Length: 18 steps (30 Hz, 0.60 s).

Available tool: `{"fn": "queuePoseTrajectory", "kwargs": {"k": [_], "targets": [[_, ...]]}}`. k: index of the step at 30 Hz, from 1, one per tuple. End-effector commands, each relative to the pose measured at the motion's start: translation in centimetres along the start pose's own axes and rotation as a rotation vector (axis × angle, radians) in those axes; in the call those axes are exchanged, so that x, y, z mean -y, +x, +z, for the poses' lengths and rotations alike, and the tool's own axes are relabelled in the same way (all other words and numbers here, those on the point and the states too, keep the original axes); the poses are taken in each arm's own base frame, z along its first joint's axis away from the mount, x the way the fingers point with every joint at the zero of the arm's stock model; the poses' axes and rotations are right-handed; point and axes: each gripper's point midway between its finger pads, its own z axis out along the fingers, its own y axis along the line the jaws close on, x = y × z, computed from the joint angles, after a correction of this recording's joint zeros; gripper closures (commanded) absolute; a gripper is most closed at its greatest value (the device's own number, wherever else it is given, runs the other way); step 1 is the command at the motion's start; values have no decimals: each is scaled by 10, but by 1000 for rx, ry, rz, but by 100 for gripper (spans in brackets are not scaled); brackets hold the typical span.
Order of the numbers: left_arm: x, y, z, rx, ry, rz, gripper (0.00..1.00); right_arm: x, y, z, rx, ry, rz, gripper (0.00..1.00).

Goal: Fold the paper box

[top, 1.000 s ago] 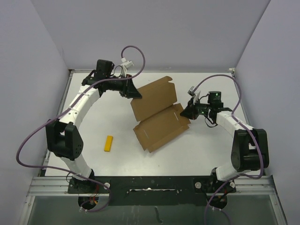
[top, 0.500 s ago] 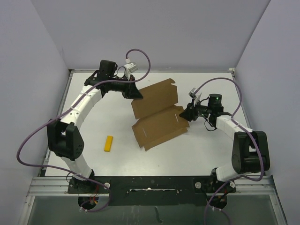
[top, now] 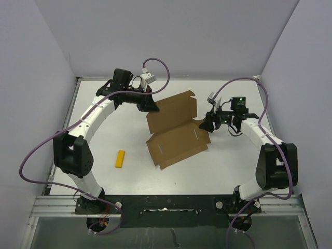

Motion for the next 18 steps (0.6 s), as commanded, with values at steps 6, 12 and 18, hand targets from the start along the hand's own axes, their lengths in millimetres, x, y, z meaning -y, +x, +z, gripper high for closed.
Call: {"fn": "queuePoseTrajectory", "kwargs": {"k": [6,12,18], "targets": [[20,-25,-15,65,1,99,100,1,17,5,-111,-62,24,46],[23,-27,-17,70,5,107,100,12,23,5,-133,-41,78,48],[26,-29,-19,77,10,113,100,12,18,3,-103,-64,107,56]]}}
